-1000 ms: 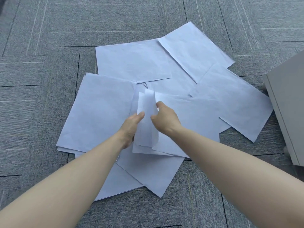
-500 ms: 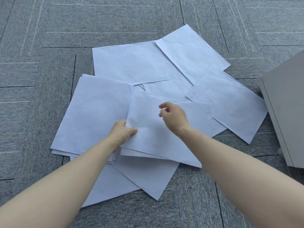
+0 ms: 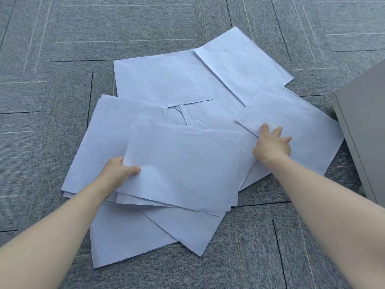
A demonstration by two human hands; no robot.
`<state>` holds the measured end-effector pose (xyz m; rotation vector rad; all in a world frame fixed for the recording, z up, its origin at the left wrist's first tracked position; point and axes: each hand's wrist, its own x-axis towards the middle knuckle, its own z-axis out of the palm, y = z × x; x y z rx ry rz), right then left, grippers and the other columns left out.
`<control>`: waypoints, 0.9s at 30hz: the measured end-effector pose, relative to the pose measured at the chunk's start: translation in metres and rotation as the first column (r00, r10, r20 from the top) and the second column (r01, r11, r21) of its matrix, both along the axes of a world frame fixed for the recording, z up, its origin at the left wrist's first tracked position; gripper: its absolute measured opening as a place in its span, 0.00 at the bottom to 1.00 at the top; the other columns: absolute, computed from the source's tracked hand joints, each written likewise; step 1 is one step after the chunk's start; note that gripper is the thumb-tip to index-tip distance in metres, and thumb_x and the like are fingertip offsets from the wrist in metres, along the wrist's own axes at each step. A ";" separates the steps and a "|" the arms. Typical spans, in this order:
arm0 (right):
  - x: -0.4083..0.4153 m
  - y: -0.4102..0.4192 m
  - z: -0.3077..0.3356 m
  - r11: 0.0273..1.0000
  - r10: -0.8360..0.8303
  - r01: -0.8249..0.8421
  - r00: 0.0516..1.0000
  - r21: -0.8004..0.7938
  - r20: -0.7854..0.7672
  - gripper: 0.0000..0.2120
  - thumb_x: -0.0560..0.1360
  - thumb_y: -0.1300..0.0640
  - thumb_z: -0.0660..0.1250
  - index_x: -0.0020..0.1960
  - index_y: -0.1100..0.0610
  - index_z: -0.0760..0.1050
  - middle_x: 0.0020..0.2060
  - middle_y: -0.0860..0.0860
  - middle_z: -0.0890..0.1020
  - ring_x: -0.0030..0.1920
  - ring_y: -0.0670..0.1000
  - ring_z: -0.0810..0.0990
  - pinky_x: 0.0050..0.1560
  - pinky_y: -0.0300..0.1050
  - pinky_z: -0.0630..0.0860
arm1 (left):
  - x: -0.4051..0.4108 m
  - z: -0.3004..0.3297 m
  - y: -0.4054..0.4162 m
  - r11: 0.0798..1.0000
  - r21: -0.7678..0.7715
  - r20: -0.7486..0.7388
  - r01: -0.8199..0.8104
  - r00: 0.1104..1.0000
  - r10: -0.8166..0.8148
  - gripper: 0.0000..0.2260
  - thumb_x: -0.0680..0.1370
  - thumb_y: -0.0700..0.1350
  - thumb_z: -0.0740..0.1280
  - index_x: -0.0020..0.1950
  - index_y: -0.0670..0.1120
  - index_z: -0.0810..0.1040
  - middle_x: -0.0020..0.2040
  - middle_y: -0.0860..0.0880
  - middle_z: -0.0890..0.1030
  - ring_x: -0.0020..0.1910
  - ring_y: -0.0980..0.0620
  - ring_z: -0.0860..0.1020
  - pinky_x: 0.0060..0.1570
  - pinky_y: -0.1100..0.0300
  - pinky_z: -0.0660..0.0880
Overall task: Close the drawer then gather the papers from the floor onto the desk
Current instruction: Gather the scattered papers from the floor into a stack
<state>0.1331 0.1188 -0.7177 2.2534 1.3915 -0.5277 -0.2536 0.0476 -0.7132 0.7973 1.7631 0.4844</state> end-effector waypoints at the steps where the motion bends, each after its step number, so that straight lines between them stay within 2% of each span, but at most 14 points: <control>1: 0.002 0.000 -0.001 1.000 0.011 -0.011 1.000 0.000 0.010 0.36 0.78 0.59 0.57 0.79 0.50 0.41 0.78 0.61 0.46 0.73 0.74 0.53 0.68 0.61 0.65 | 0.000 0.000 0.000 1.000 -0.003 0.003 -0.003 1.000 0.003 0.10 0.73 0.31 0.69 0.52 0.41 0.80 0.42 0.49 0.81 0.39 0.50 0.78 0.40 0.60 0.74; 5: 0.010 -0.001 -0.003 0.992 0.097 -0.102 0.993 0.074 0.068 0.35 0.77 0.62 0.57 0.78 0.50 0.45 0.76 0.63 0.54 0.66 0.71 0.66 0.60 0.59 0.72 | -0.001 0.000 0.001 1.000 -0.014 0.026 -0.010 1.000 0.010 0.09 0.74 0.31 0.68 0.49 0.43 0.80 0.43 0.47 0.81 0.38 0.51 0.79 0.39 0.60 0.75; 8: 0.017 -0.004 -0.004 0.973 0.161 -0.177 0.980 0.149 0.115 0.32 0.76 0.64 0.56 0.77 0.52 0.51 0.70 0.62 0.64 0.60 0.67 0.71 0.49 0.54 0.73 | 0.000 0.001 -0.001 1.000 -0.009 0.032 -0.004 0.999 0.004 0.10 0.73 0.32 0.70 0.44 0.47 0.80 0.39 0.53 0.83 0.38 0.52 0.79 0.38 0.60 0.75; 10: 0.022 -0.006 -0.003 0.952 0.197 -0.224 0.970 0.209 0.140 0.28 0.75 0.67 0.56 0.74 0.56 0.58 0.63 0.61 0.71 0.55 0.65 0.74 0.43 0.52 0.70 | 0.001 0.003 -0.002 1.000 -0.006 0.046 -0.005 0.999 0.005 0.10 0.68 0.36 0.73 0.45 0.48 0.81 0.38 0.55 0.83 0.38 0.52 0.80 0.38 0.61 0.75; 12: 0.023 -0.005 0.001 0.922 0.220 -0.258 0.963 0.289 0.158 0.23 0.73 0.70 0.55 0.66 0.59 0.66 0.52 0.60 0.78 0.47 0.63 0.77 0.39 0.48 0.68 | 0.003 0.005 -0.002 1.000 -0.012 0.068 0.004 0.998 -0.003 0.13 0.64 0.39 0.73 0.48 0.46 0.81 0.41 0.52 0.83 0.39 0.51 0.80 0.39 0.61 0.75; 14: 0.014 -0.006 0.010 0.897 0.217 -0.248 0.968 0.366 0.124 0.19 0.70 0.72 0.55 0.58 0.59 0.69 0.45 0.60 0.81 0.39 0.61 0.77 0.36 0.47 0.68 | 0.006 0.006 -0.003 1.000 -0.022 0.076 0.015 0.997 -0.013 0.13 0.63 0.40 0.72 0.47 0.46 0.81 0.43 0.50 0.83 0.39 0.50 0.80 0.40 0.60 0.76; 15: 0.005 -0.007 0.015 0.886 0.226 -0.241 0.970 0.395 0.086 0.18 0.70 0.71 0.56 0.57 0.59 0.70 0.44 0.60 0.81 0.39 0.61 0.77 0.36 0.46 0.68 | 0.007 0.006 -0.003 0.999 -0.027 0.087 0.021 0.996 -0.019 0.13 0.63 0.41 0.72 0.47 0.46 0.81 0.43 0.49 0.83 0.40 0.49 0.81 0.41 0.60 0.76; 17: -0.021 -0.012 0.022 0.862 0.285 -0.264 0.958 0.433 0.018 0.20 0.71 0.70 0.56 0.60 0.57 0.70 0.46 0.60 0.82 0.43 0.62 0.80 0.36 0.47 0.67 | 0.010 0.005 -0.003 0.999 -0.043 0.103 0.025 0.994 -0.020 0.12 0.64 0.41 0.72 0.47 0.46 0.81 0.44 0.47 0.84 0.41 0.47 0.81 0.45 0.56 0.77; 20: -0.066 -0.024 0.031 0.813 0.434 -0.378 0.900 0.444 -0.029 0.25 0.73 0.67 0.56 0.69 0.56 0.67 0.53 0.59 0.82 0.51 0.61 0.80 0.39 0.49 0.66 | 0.015 0.002 -0.001 0.997 -0.072 0.141 0.012 0.990 -0.001 0.11 0.65 0.43 0.70 0.46 0.46 0.81 0.45 0.45 0.85 0.43 0.45 0.82 0.50 0.51 0.78; 21: -0.080 -0.029 0.034 0.794 0.485 -0.417 0.873 0.441 -0.046 0.25 0.73 0.67 0.55 0.70 0.56 0.66 0.54 0.59 0.82 0.52 0.61 0.80 0.39 0.49 0.67 | 0.018 0.003 0.000 0.997 -0.075 0.154 0.005 0.988 0.007 0.08 0.68 0.43 0.70 0.46 0.46 0.81 0.46 0.45 0.85 0.43 0.44 0.82 0.50 0.51 0.78; 23: -0.106 -0.042 0.037 0.741 0.590 -0.498 0.803 0.451 -0.082 0.23 0.73 0.66 0.56 0.67 0.58 0.69 0.51 0.59 0.82 0.50 0.62 0.80 0.38 0.50 0.68 | 0.024 0.001 0.002 0.996 -0.083 0.184 -0.045 0.981 0.060 0.06 0.77 0.43 0.66 0.50 0.44 0.81 0.47 0.44 0.84 0.43 0.44 0.82 0.51 0.51 0.77; 24: -0.117 -0.050 0.036 0.702 0.647 -0.538 0.755 0.467 -0.102 0.21 0.72 0.67 0.56 0.64 0.59 0.71 0.48 0.59 0.82 0.47 0.62 0.80 0.36 0.49 0.67 | 0.025 0.000 0.004 0.991 -0.099 0.193 -0.086 0.976 0.104 0.09 0.80 0.45 0.63 0.51 0.43 0.80 0.48 0.44 0.84 0.44 0.45 0.81 0.52 0.50 0.77; 27: -0.144 -0.070 0.029 0.628 0.751 -0.624 0.644 0.465 -0.149 0.16 0.70 0.66 0.57 0.56 0.59 0.73 0.42 0.56 0.81 0.41 0.61 0.80 0.30 0.46 0.62 | 0.027 0.002 0.006 0.976 -0.152 0.226 -0.155 0.956 0.187 0.20 0.79 0.61 0.60 0.55 0.47 0.80 0.53 0.46 0.84 0.53 0.44 0.82 0.60 0.46 0.75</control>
